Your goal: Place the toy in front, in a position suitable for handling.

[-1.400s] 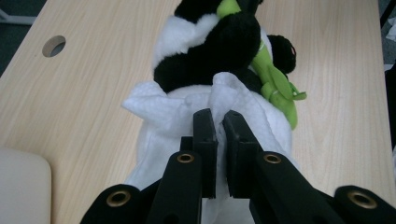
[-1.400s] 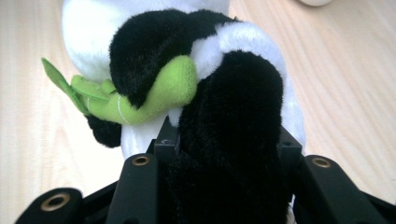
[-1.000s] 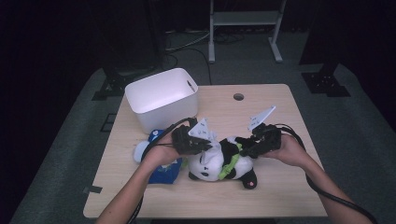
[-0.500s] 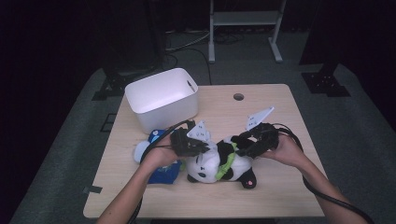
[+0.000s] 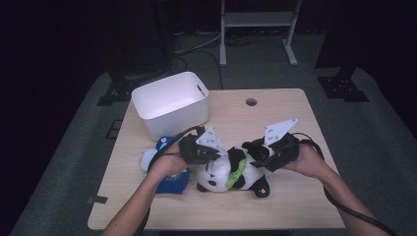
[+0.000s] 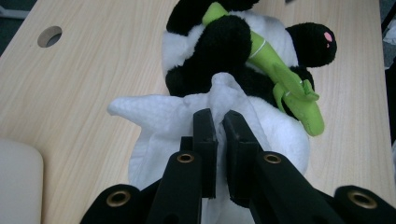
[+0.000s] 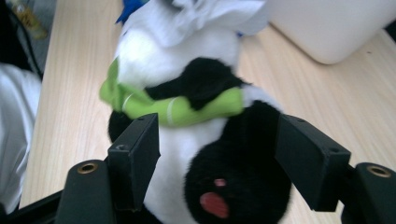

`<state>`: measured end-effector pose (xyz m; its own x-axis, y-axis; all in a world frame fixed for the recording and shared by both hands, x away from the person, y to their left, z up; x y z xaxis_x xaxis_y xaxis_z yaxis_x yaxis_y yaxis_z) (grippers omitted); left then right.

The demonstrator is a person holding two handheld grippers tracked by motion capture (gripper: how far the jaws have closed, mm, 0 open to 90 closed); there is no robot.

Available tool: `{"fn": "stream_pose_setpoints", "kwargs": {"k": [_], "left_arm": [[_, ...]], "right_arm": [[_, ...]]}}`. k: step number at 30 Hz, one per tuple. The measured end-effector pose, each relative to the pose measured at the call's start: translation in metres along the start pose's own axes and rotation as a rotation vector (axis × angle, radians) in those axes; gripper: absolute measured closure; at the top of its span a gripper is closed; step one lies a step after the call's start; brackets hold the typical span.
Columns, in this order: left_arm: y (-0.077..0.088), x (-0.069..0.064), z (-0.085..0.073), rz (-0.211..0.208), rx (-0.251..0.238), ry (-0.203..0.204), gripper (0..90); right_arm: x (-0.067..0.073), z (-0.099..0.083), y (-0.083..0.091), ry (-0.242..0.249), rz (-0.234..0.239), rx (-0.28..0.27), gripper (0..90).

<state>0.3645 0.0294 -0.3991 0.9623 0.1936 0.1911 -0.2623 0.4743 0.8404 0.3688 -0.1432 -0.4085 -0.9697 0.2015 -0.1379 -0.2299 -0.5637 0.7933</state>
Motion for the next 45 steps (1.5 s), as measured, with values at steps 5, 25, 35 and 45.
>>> {"fn": "stream_pose_setpoints", "kwargs": {"k": [5, 25, 35, 45], "left_arm": [[0.001, 0.0, 0.001, 0.0, -0.003, 0.001, 84.1], [0.004, 0.003, -0.005, 0.011, 0.007, 0.01, 84.1], [0.005, 0.004, -0.006, 0.014, 0.009, 0.009, 84.1], [0.011, 0.003, -0.002, 0.008, -0.001, 0.002, 83.8]], "right_arm": [[-0.001, -0.007, -0.016, 0.052, -0.058, 0.056, 24.2], [-0.018, -0.019, -0.048, -0.024, -0.056, 0.166, 57.9], [-0.018, -0.014, -0.039, -0.037, -0.045, 0.123, 74.5], [-0.019, -0.013, -0.006, -0.122, 0.136, -0.012, 82.2]]}}
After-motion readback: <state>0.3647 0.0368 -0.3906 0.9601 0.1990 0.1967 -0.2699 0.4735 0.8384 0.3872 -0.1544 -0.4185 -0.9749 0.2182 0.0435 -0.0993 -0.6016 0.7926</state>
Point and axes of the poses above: each handheld gripper's, and its own axes: y roughly backward along the jaws, z roughly out of its top, x roughly to its left, the point moved 8 cm from there along -y, roughly forward along the jaws, and after that the axes turned 8 degrees about x, right-handed, at the moved point
